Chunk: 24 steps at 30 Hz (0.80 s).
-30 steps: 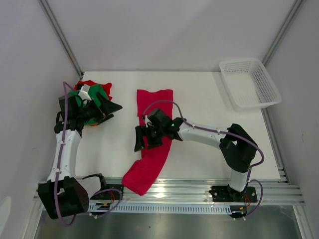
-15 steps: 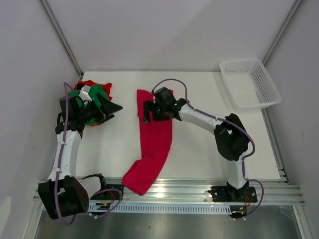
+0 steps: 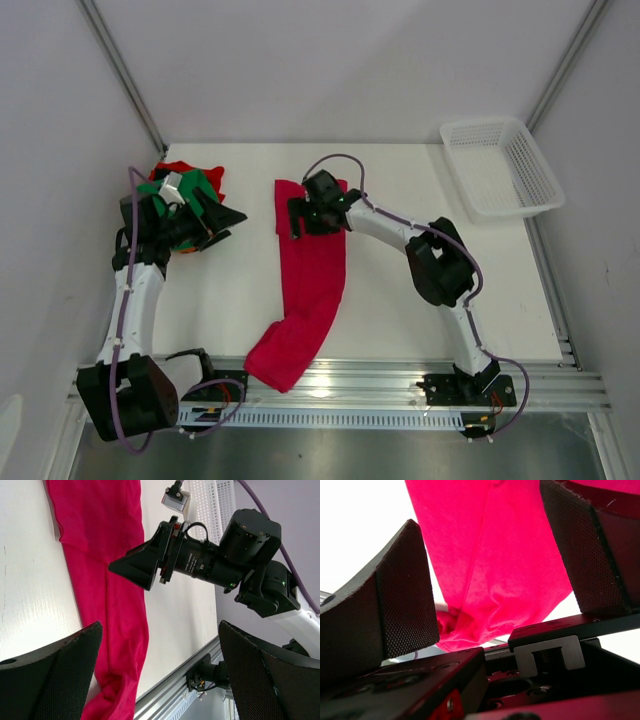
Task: Fold and stack the t-shirts
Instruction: Rotate the tshirt 90 degrees
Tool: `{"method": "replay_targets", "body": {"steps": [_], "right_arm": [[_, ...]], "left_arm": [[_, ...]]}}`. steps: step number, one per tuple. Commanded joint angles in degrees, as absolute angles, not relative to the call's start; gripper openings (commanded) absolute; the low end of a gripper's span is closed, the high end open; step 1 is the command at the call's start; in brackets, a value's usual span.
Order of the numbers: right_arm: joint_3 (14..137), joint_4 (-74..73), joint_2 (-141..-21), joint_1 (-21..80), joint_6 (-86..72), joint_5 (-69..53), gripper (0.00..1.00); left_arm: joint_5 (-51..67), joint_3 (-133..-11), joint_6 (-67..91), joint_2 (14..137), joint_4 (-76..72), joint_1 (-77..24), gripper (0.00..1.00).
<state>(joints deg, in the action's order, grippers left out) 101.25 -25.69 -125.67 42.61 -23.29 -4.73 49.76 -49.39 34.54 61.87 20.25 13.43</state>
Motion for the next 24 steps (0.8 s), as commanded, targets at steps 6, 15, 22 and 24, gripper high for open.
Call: {"method": "replay_targets", "body": {"steps": [6, 15, 22, 24], "right_arm": [[106.9, -28.6, -128.6, 40.8, -21.1, -4.6, 0.85], [109.5, -33.5, -132.4, 38.7, -20.9, -3.5, 0.85], [115.1, -37.3, -137.5, 38.5, -20.9, -4.0, 0.84], [117.2, -38.2, -138.7, 38.3, -21.1, -4.2, 0.85]], "left_arm": [[49.8, -50.3, 33.8, 59.7, 20.4, 14.1, 0.99], [49.6, -51.2, 34.1, 59.7, 20.3, 14.1, 1.0], [49.5, -51.2, 34.4, 59.6, 20.1, 14.2, 1.0], [49.2, -51.2, 34.3, 59.5, 20.3, 14.2, 0.99]]}}
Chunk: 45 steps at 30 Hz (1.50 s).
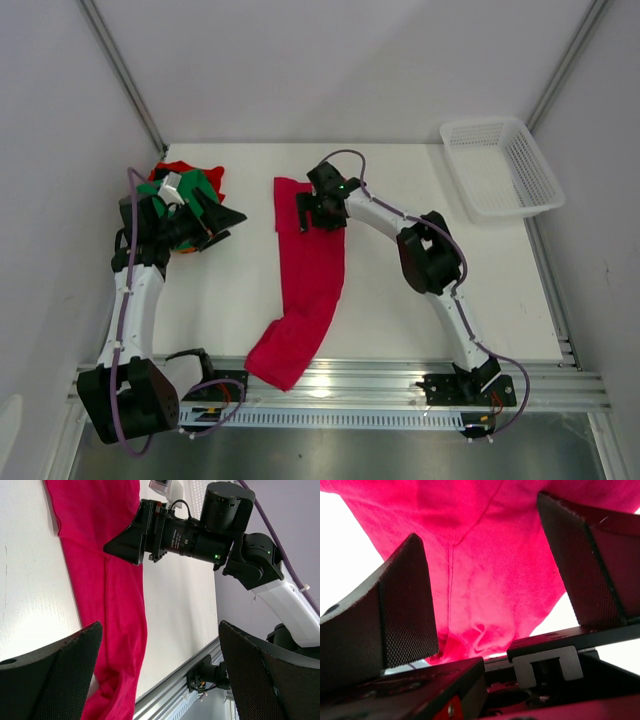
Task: Fold and stack the t-shirts
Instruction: Rotate the tshirt 90 degrees
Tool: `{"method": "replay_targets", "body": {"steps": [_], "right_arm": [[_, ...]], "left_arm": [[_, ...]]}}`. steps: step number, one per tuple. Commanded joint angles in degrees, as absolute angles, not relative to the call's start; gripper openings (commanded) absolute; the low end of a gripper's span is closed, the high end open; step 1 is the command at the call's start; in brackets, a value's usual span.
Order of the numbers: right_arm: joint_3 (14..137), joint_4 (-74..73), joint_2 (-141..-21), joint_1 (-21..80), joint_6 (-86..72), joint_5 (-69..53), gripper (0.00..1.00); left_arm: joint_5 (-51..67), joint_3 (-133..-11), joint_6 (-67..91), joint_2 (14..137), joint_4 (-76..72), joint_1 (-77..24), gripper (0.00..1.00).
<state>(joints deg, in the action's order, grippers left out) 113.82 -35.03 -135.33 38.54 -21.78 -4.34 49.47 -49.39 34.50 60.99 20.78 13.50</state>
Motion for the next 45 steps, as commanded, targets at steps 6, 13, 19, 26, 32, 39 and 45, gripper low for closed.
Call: {"method": "replay_targets", "body": {"steps": [6, 13, 19, 26, 32, 39, 45], "right_arm": [[123.0, -39.9, -142.6, 36.2, -21.4, -5.4, 0.84], [131.6, -41.7, -147.1, 33.4, -21.1, -6.2, 0.85], [132.3, -39.4, -148.3, 30.2, -22.4, -8.3, 0.85], [135.7, -37.7, -150.0, 26.6, -23.2, -11.6, 0.85], [137.9, -37.5, -152.2, 23.5, -23.5, -13.9, 0.85], [135.9, -34.2, -150.3, 22.0, -22.5, -15.3, 0.85], [128.8, -28.4, -140.6, 23.0, -21.5, -16.9, 0.86]], "left_arm": [[49.3, -51.2, 34.1, 59.1, 20.9, 14.2, 0.99], [49.1, -49.5, 33.4, 58.2, 22.0, 14.2, 1.0], [49.0, -48.6, 31.6, 56.7, 25.1, 14.2, 0.99], [49.0, -48.1, 31.0, 55.5, 27.5, 14.2, 1.0], [47.6, -47.7, 30.2, 54.5, 29.2, 14.2, 1.0], [47.1, -46.0, 30.5, 53.7, 28.7, 14.2, 1.0], [48.3, -42.5, 31.5, 53.3, 26.5, 14.2, 0.99]]}}
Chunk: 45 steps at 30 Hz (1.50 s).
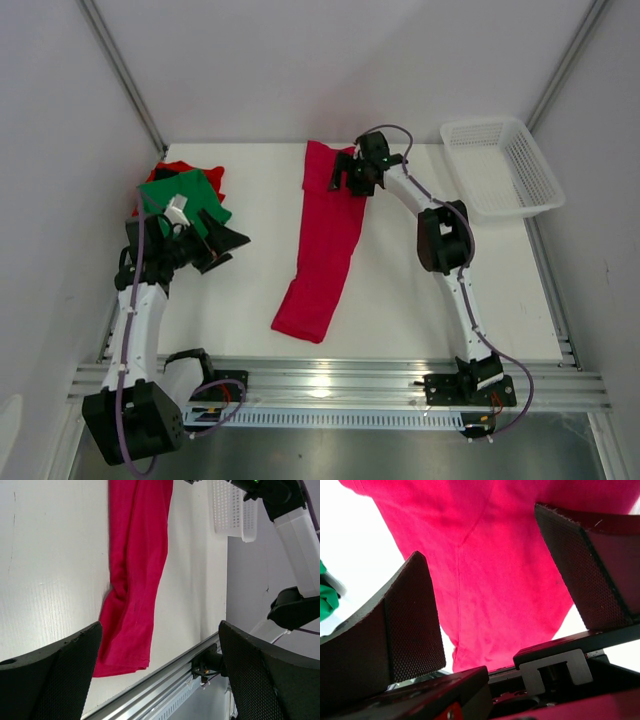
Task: Fold and stack the t-shirts
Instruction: Rotate the tshirt 90 degrees
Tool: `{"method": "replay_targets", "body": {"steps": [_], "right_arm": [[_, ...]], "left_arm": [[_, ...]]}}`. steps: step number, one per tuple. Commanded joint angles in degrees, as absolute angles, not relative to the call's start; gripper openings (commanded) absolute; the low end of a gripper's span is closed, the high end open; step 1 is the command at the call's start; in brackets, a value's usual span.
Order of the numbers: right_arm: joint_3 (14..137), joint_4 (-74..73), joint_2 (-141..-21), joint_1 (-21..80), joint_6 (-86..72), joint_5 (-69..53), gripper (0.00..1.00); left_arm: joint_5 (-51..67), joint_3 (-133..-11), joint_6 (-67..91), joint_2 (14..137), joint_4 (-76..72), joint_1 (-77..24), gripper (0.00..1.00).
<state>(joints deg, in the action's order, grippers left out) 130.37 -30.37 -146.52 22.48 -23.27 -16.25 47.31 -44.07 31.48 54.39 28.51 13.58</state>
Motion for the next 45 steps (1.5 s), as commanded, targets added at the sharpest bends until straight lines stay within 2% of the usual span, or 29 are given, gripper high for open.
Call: {"method": "replay_targets", "body": {"steps": [1, 7, 11, 16, 22, 30, 37, 45], "right_arm": [[128.8, -28.5, -139.8, 23.3, -21.2, -17.0, 0.86], [122.8, -27.2, -128.6, 25.8, -18.8, -17.0, 0.86], [112.2, -25.0, -118.8, 27.4, -21.7, -16.6, 0.86], [84.2, -18.0, -103.0, 31.1, -29.0, -16.3, 0.86], [62.8, -8.6, -95.7, 39.0, -39.5, -18.5, 0.86], [60.6, -2.3, -100.3, 50.6, -44.6, -17.5, 0.86], [65.8, -4.9, -102.1, 54.7, -44.7, -17.7, 0.86], [63.9, -9.3, -106.1, 55.4, -44.7, -16.9, 0.85]], "left_arm": [[48.4, -41.7, 31.6, 53.1, 25.8, 14.2, 1.0], [49.0, -39.6, 31.9, 52.6, 24.3, 14.1, 1.0], [49.7, -39.5, 32.3, 53.0, 23.4, 14.2, 0.99], [49.7, -39.3, 33.0, 53.2, 22.2, 14.2, 1.0], [51.0, -39.7, 34.4, 54.7, 20.2, 14.1, 1.0], [51.9, -40.7, 34.9, 55.4, 19.3, 14.1, 0.99], [51.5, -40.1, 34.8, 55.4, 19.0, 14.1, 1.0], [51.4, -40.2, 34.9, 56.2, 18.5, 14.1, 0.99]]}}
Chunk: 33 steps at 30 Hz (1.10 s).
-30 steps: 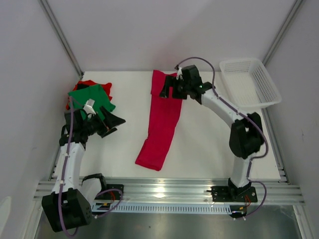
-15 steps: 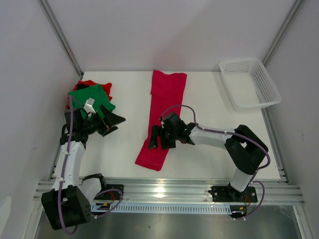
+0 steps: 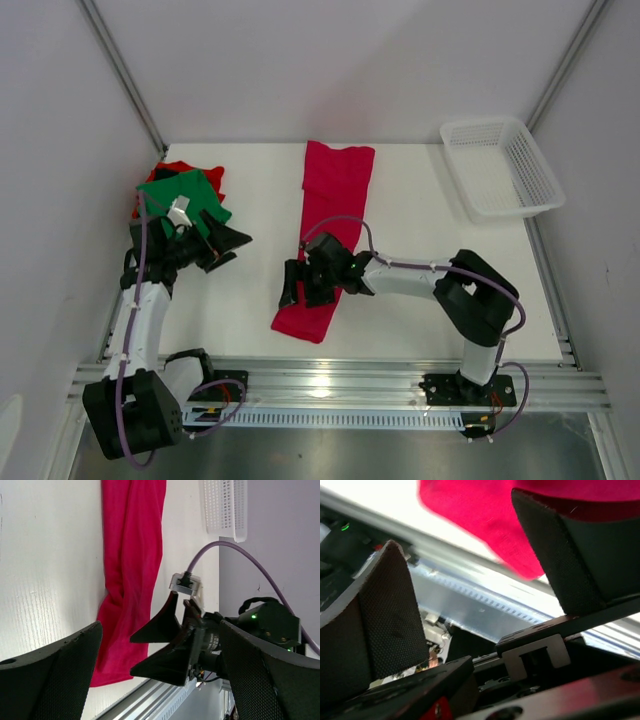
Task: Fold and stack the t-shirts
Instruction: Rotate the tshirt 90 degrees, then grab the bottom of the folded rectangular tshirt with both arms
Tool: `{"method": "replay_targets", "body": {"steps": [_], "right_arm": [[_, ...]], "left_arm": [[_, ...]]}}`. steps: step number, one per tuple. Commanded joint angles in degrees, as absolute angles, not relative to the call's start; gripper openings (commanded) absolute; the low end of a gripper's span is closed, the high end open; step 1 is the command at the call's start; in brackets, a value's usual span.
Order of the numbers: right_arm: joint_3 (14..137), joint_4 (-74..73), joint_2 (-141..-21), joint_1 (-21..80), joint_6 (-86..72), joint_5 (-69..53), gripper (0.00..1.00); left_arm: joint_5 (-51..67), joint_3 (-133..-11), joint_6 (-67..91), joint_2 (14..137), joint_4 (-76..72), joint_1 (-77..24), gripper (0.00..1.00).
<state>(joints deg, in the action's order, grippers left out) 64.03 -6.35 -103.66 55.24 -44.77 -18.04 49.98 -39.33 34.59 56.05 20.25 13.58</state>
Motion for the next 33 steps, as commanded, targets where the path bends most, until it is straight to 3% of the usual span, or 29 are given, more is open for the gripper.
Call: {"method": "replay_targets", "body": {"steps": [1, 14, 33], "right_arm": [[63.3, -9.8, -106.7, 55.3, -44.6, -16.9, 0.85], [60.7, -12.7, -107.0, 54.8, -43.6, -16.5, 0.85], [43.1, -19.7, -86.4, 53.2, -46.3, -12.5, 0.85]], "left_arm": [[51.3, -40.5, 34.8, 56.5, 18.5, 14.1, 1.0], [51.1, -41.7, 33.4, 57.9, 20.1, 14.1, 0.99], [51.3, -42.8, 35.3, 61.7, 17.3, 14.1, 0.99]]}}
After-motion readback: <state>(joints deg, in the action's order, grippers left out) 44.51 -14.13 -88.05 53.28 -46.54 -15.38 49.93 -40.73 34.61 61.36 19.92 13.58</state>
